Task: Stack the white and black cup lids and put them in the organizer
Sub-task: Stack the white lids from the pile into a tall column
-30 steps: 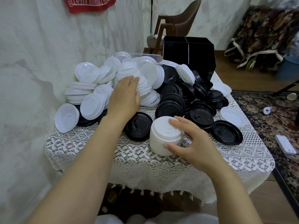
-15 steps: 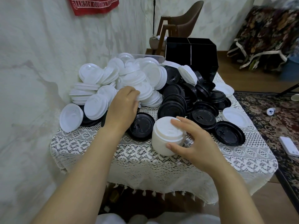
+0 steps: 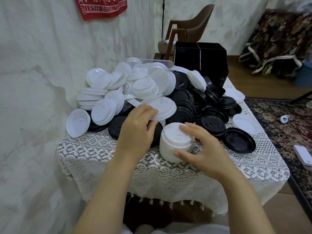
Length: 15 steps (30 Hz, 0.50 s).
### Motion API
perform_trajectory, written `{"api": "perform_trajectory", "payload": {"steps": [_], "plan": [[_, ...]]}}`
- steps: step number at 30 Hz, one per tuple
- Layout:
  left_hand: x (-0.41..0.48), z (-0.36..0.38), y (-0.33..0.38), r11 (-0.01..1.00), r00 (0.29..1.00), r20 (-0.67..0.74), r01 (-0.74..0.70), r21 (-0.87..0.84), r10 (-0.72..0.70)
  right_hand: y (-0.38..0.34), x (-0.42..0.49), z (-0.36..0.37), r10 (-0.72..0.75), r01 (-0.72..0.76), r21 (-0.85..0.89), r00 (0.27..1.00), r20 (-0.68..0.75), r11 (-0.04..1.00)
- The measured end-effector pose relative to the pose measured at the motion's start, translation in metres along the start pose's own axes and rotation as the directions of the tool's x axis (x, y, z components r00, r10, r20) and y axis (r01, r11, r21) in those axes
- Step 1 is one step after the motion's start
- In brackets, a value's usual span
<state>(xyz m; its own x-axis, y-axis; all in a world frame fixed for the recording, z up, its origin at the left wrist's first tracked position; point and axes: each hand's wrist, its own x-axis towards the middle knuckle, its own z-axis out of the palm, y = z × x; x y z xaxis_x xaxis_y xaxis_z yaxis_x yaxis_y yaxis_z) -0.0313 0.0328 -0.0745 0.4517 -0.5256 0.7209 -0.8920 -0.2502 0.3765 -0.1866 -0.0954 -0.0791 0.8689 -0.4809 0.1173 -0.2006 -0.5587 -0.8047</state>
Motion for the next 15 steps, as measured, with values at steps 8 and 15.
{"api": "perform_trajectory", "payload": {"steps": [8, 15], "plan": [[-0.012, -0.003, 0.028, 0.989, 0.996, -0.005, -0.090, -0.121, 0.090, -0.003, 0.003, -0.005, -0.045, 0.078, 0.211, 0.986, -0.158, 0.974], [-0.020, 0.005, 0.029, 0.981, 0.988, 0.023, -0.148, -0.129, 0.152, 0.001, 0.004, -0.005, -0.040, 0.088, 0.259, 0.982, -0.184, 0.962]]}}
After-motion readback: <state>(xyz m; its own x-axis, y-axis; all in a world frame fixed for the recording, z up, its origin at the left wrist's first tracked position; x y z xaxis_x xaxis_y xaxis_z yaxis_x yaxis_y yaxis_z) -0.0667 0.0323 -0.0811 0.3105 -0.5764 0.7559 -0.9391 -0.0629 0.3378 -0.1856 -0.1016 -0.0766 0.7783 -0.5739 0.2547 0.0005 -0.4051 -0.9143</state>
